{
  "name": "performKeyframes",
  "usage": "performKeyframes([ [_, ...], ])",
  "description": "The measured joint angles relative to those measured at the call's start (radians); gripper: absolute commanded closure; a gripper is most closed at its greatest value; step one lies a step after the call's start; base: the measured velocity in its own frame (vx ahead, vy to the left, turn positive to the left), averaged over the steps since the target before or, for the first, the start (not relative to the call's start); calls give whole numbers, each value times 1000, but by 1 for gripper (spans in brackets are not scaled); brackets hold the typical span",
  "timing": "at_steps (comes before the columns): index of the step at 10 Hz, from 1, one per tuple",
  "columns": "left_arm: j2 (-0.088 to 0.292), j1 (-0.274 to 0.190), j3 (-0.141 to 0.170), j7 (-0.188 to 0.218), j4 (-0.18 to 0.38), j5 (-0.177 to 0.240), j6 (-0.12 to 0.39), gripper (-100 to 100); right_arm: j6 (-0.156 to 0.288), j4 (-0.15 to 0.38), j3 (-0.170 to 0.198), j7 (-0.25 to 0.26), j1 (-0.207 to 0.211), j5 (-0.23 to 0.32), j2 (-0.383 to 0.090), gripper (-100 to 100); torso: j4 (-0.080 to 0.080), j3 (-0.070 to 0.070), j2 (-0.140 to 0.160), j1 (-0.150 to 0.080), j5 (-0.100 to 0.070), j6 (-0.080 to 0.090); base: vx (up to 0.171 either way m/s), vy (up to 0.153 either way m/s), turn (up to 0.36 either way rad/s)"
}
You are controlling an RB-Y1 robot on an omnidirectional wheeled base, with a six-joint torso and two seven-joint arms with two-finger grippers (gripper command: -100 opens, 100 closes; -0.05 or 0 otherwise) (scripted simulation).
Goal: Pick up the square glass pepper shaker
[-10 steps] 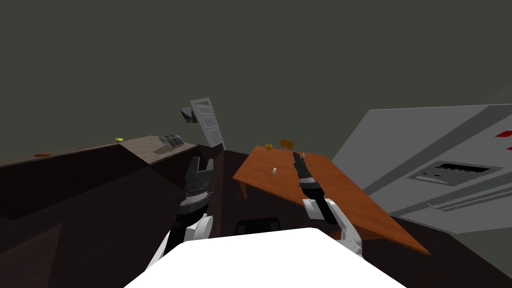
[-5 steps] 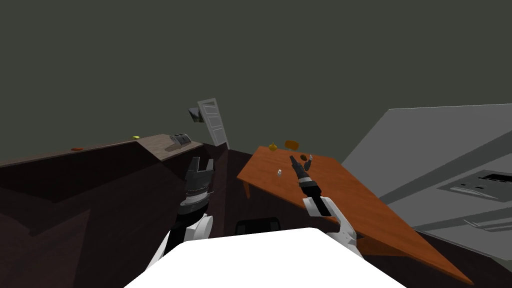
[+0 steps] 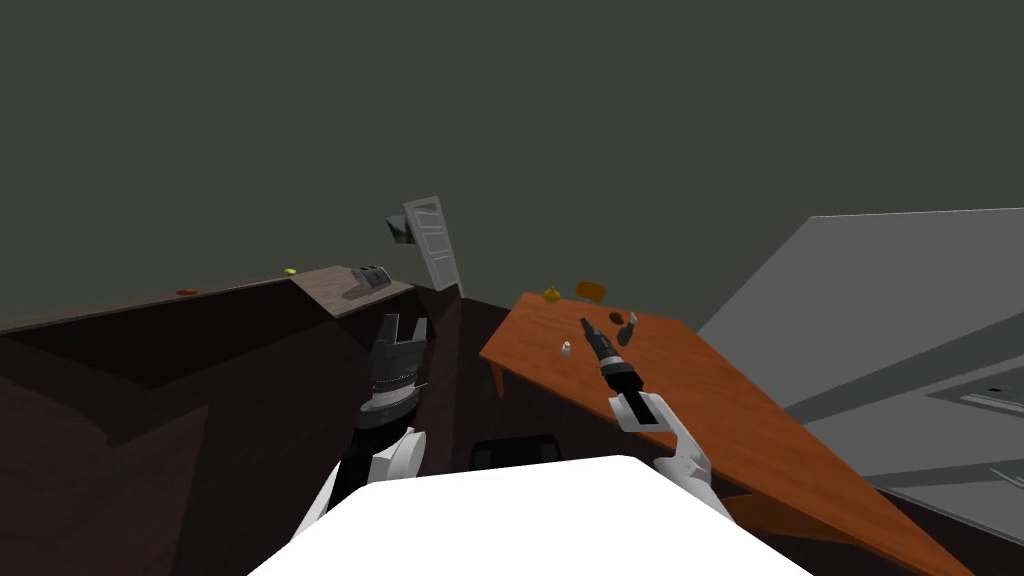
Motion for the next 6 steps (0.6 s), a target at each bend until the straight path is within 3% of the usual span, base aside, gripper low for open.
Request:
performKeyframes([
  [6, 0, 0, 0, 0, 0, 0, 0, 0, 87, 180, -52, 45, -74, 115, -25, -100, 0, 0, 0, 0, 0, 0, 26, 41, 82],
])
